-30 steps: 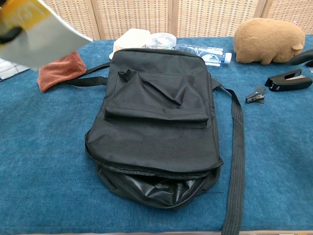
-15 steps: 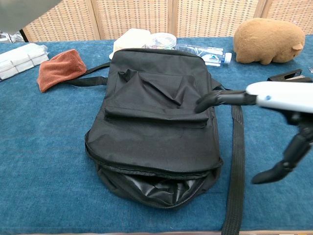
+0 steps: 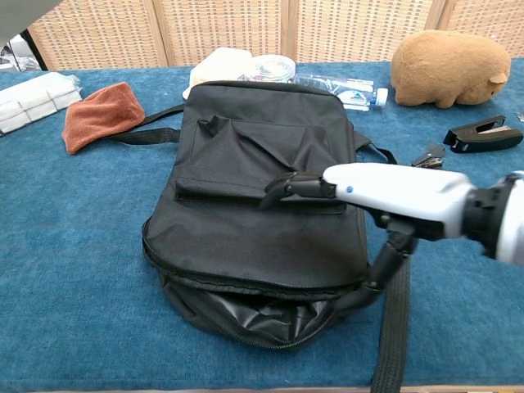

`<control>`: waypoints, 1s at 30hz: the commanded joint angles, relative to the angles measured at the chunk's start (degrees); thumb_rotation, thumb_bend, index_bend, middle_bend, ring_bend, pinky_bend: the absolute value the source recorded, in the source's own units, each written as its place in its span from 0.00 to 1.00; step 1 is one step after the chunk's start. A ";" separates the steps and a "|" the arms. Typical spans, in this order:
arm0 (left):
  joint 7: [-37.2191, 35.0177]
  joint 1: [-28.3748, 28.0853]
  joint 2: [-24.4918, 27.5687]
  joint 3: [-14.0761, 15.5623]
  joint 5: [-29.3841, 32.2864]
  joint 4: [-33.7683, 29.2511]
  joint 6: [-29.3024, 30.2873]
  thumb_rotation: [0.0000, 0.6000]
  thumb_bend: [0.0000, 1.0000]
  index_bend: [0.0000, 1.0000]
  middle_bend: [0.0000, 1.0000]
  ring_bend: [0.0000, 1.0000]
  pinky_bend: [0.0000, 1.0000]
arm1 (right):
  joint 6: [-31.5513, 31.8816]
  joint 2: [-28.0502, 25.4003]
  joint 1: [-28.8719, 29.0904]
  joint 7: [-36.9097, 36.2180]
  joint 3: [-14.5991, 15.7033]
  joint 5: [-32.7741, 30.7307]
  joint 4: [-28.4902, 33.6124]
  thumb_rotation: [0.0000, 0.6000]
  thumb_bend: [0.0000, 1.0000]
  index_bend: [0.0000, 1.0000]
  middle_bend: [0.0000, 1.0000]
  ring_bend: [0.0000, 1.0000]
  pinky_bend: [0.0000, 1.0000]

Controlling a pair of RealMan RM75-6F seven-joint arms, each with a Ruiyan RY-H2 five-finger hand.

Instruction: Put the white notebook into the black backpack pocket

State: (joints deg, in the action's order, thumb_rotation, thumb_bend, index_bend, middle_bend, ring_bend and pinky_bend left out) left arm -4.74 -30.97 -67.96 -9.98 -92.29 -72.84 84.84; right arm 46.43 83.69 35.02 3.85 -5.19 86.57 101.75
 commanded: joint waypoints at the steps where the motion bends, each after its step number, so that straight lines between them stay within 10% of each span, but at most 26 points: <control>1: -0.41 0.15 0.22 -0.04 0.12 -0.05 0.13 1.00 0.49 0.75 0.58 0.51 0.67 | 0.24 2.84 1.22 1.35 -0.70 -1.28 -2.46 1.00 0.00 0.14 0.06 0.00 0.00; 15: -1.83 0.92 -0.34 0.33 0.33 1.87 0.75 1.00 0.49 0.74 0.58 0.51 0.67 | 2.19 10.29 2.39 10.33 -0.56 -6.89 -7.87 1.00 0.02 0.18 0.10 0.00 0.01; 22: -2.76 1.12 -0.93 0.64 0.16 3.10 0.99 1.00 0.49 0.75 0.58 0.51 0.67 | 5.40 12.04 1.82 14.88 -0.21 -7.57 -9.47 1.00 0.55 0.33 0.28 0.17 0.24; 30: -5.30 1.64 -1.74 1.28 -0.98 4.89 2.61 1.00 0.49 0.75 0.58 0.51 0.67 | 7.43 10.60 0.84 14.28 0.72 -7.41 -9.29 1.00 0.75 0.48 0.45 0.35 0.51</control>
State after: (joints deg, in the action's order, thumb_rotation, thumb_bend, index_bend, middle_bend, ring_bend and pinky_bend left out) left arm -9.61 -29.48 -69.50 -8.87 -92.95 -68.30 87.04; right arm 53.50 94.63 36.08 18.48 -4.65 78.91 92.35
